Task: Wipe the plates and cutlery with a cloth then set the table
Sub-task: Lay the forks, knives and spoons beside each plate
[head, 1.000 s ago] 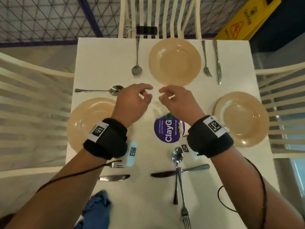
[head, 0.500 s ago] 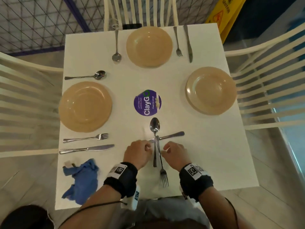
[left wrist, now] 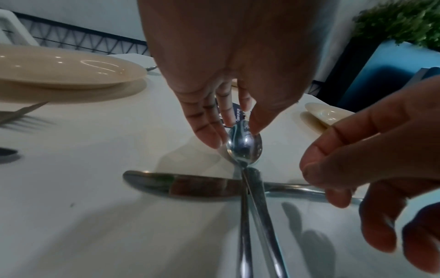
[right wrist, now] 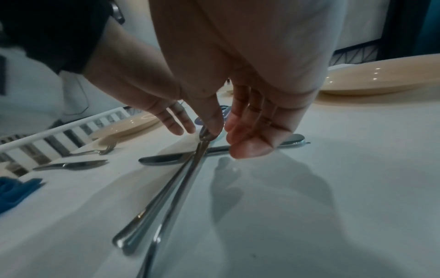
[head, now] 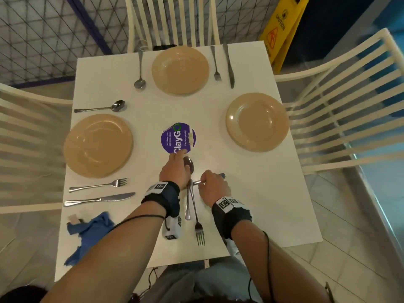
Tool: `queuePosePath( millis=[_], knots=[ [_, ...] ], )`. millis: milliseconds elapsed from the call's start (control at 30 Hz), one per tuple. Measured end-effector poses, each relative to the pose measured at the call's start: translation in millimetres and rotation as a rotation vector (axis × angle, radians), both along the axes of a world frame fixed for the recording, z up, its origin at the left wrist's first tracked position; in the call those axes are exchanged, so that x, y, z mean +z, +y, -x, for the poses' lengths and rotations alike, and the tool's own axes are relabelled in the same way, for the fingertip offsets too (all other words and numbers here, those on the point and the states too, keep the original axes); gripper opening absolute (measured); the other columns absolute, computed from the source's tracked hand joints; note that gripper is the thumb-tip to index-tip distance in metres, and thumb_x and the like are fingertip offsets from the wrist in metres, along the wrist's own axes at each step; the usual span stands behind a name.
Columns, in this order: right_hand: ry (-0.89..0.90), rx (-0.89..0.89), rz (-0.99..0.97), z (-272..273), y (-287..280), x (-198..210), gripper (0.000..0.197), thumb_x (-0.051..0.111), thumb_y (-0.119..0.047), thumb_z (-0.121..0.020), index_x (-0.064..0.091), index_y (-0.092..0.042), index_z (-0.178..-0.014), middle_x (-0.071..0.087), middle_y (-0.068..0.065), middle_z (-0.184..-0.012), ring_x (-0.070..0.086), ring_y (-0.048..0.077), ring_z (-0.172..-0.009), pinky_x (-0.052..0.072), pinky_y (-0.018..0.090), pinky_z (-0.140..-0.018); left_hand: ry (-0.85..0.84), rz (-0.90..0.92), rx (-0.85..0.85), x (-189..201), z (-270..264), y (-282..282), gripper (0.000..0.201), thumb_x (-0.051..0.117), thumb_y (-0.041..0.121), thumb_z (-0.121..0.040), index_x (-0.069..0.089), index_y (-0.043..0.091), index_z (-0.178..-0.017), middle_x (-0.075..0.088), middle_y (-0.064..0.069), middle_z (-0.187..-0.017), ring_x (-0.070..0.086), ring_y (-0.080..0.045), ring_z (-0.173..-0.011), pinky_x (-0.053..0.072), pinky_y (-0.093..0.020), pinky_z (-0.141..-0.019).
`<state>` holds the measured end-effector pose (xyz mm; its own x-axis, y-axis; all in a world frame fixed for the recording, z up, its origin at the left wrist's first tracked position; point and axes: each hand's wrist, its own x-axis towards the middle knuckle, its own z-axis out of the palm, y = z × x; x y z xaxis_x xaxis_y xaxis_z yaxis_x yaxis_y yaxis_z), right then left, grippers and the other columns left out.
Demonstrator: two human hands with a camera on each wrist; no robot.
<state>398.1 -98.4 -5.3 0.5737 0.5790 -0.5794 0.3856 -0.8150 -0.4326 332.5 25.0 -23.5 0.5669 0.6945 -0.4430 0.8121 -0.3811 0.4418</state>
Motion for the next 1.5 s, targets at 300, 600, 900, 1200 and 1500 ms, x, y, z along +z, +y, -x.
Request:
queuePosePath(
  millis=[300,600,900,1200,1500],
  knots=[
    [0.031,-0.045,0.046,10,7,2,0.021,0.052,-0.031,-0.096,0.058,-0.024,-0.114,0.066,0.007,-0.114,0.066,0.032,-0.098,0.055,0.041,-0.084,0.040,-0.008,-0.120,-1,-10,28,0.027,0.054,0.015,-0.098,0.063,0.025,-0.122,0.066,-0.003,-0.119,0.064,-0.026,-0.103,0.055,-0.038,-0.088],
    [0.057,-0.103,0.004,5,2,6,0.019,0.051,-0.031,-0.097,0.059,-0.024,-0.113,0.058,0.003,-0.103,0.064,0.032,-0.099,0.051,0.037,-0.087,0.020,0.034,-0.113,26,1,58,0.024,0.053,0.009,-0.099,0.068,0.019,-0.115,0.067,-0.006,-0.118,0.063,-0.027,-0.104,0.052,-0.037,-0.092],
    [0.139,-0.161,-0.197,-25,-19,6,0.017,0.054,-0.034,-0.096,0.064,-0.025,-0.106,0.065,0.000,-0.108,0.061,0.019,-0.096,0.048,0.032,-0.086,-0.074,-0.209,-0.042,96,2,99,0.030,0.045,0.008,-0.101,0.071,0.020,-0.110,0.060,-0.012,-0.115,0.058,-0.032,-0.106,0.043,-0.036,-0.083],
    [0.731,-0.673,-0.671,-137,-27,55,0.011,0.056,-0.014,-0.100,0.061,-0.009,-0.108,0.063,0.010,-0.087,0.064,0.021,-0.061,0.058,0.030,-0.059,-0.452,0.017,0.296,135,-81,47,0.045,0.048,0.010,-0.090,0.068,0.046,-0.109,0.063,0.001,-0.121,0.065,-0.025,-0.109,0.053,-0.044,-0.100],
    [0.704,-0.874,-0.832,-291,-28,63,0.005,0.057,0.003,-0.097,0.062,0.003,-0.098,0.062,0.016,-0.077,0.063,0.018,-0.054,0.057,0.025,-0.053,-0.646,0.272,0.635,112,-191,12,0.025,0.063,0.005,-0.090,0.072,0.022,-0.106,0.074,-0.006,-0.101,0.072,-0.019,-0.080,0.062,-0.034,-0.081]
  ],
)
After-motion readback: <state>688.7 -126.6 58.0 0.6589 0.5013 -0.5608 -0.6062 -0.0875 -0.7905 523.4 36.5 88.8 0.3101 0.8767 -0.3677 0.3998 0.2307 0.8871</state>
